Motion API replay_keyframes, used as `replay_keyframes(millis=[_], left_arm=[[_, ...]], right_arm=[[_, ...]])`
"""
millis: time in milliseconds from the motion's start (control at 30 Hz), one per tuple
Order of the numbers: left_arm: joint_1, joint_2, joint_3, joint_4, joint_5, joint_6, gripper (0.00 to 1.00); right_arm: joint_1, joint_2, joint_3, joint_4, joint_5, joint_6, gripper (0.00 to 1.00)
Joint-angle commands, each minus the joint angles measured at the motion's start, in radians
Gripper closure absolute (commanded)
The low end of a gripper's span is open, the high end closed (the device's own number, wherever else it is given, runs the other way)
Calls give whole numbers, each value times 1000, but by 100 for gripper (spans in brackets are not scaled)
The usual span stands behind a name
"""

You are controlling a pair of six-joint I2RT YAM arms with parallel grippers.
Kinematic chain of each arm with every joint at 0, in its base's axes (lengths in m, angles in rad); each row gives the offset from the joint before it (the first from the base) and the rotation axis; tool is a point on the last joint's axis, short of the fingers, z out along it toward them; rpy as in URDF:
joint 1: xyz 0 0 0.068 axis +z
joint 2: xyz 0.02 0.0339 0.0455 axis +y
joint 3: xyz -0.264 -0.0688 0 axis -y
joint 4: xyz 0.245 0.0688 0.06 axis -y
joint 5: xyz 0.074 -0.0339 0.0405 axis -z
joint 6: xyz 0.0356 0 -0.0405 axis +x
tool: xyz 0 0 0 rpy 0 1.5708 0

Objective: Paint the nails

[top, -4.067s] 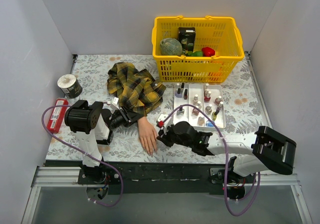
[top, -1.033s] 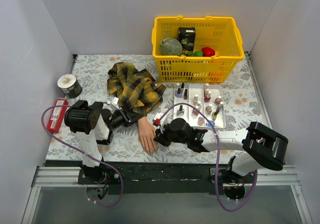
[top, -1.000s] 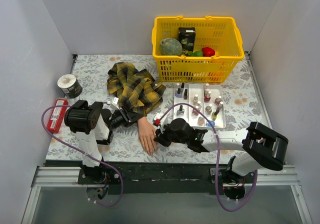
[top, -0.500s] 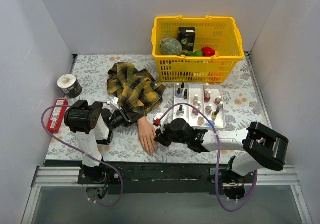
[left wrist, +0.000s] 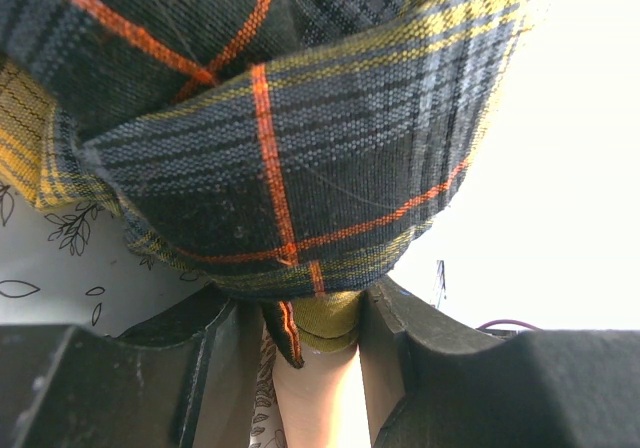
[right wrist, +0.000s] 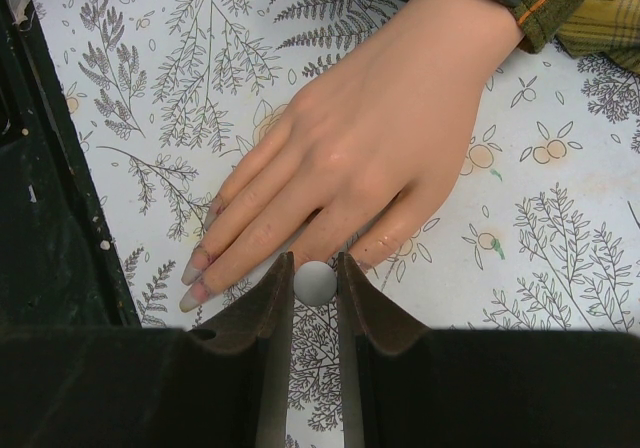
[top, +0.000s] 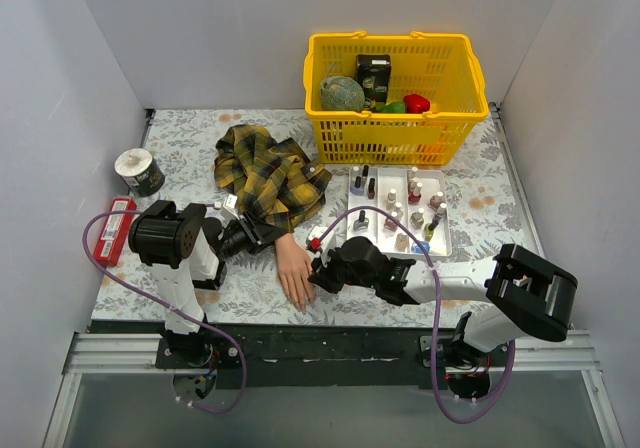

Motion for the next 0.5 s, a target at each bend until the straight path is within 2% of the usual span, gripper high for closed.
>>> replay_keyframes(millis=[0,467], left_arm=[[-6,-25,-26,19,15,77,83],[-5,-26,-27,18,15,78,83]], right_arm=[[-1,-28,-13,5,-6,3,99],[-1,-97,-48,-2,53,3,99]])
